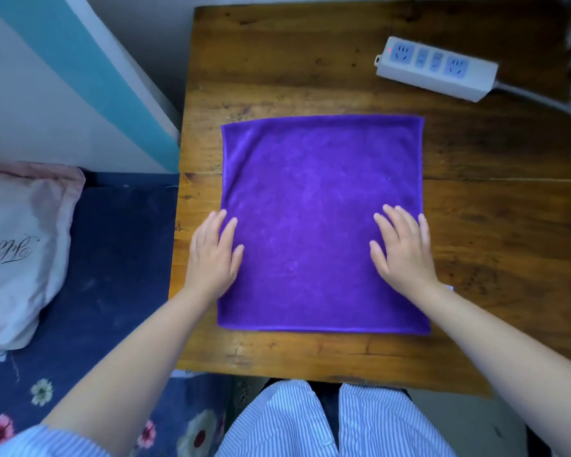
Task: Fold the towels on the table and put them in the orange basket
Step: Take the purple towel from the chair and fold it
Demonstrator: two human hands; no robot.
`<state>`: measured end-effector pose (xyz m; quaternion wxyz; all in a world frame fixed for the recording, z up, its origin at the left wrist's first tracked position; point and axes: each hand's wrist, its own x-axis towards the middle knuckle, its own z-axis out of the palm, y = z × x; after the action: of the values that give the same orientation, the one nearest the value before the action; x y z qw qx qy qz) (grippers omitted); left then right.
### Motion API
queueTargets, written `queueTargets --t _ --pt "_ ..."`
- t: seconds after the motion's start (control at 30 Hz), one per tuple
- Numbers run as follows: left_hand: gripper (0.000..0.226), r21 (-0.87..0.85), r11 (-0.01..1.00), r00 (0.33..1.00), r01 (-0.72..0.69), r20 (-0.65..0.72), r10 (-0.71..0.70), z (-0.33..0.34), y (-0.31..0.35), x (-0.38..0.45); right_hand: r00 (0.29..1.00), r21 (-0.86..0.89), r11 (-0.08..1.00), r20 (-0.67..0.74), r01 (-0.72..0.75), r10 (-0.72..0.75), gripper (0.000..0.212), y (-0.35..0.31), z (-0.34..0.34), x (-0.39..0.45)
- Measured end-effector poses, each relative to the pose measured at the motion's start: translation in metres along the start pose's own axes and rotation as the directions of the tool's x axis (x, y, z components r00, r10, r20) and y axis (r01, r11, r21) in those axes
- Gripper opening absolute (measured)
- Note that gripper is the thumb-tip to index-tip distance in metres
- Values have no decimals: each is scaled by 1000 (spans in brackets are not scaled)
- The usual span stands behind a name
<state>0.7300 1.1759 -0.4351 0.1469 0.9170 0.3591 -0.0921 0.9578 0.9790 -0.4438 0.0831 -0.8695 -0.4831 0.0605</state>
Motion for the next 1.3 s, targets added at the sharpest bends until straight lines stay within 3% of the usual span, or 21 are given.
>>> queueTargets --t 0.17,0.3,0.43,0.53,0.6,0.73,0.83,0.93,1.03,1.2,1.3 --pt "47 55 983 984 -176 2 176 -26 28 91 991 -5 1000 134 5 -5 55 18 -15 89" --pt "55 12 995 992 -97 82 95 -14 38 124 955 -10 990 265 139 -131 60 25 -15 122" --pt "61 2 1000 993 15 115 -15 -11 22 152 906 -15 996 416 86 -72 60 33 -7 151" --pt "76 -2 1000 994 15 107 -15 -15 8 160 921 -2 1000 390 26 -24 73 38 -2 166" --pt "81 -26 999 995 28 95 -26 -17 -1 163 926 -3 999 376 -36 35 72 41 0 173" --pt "56 -93 983 986 161 -28 -164 -26 -11 183 947 45 990 298 -137 117 61 50 -9 188" --pt "45 19 997 996 78 -42 -78 -38 -11 203 971 -16 994 213 -111 112 57 63 -21 195" --pt "46 109 994 995 -17 98 6 -54 -13 220 924 -169 982 357 -84 141 39 68 -37 205" --pt "43 147 986 978 -78 204 47 -67 -12 227 895 -268 962 413 -56 167 23 62 -50 213" --pt "24 86 991 995 -101 13 100 -76 -10 191 937 -171 984 330 -60 114 17 53 -73 189" --pt "34 51 970 968 -237 -73 241 -70 -16 150 954 -71 996 293 -50 69 13 49 -80 147"
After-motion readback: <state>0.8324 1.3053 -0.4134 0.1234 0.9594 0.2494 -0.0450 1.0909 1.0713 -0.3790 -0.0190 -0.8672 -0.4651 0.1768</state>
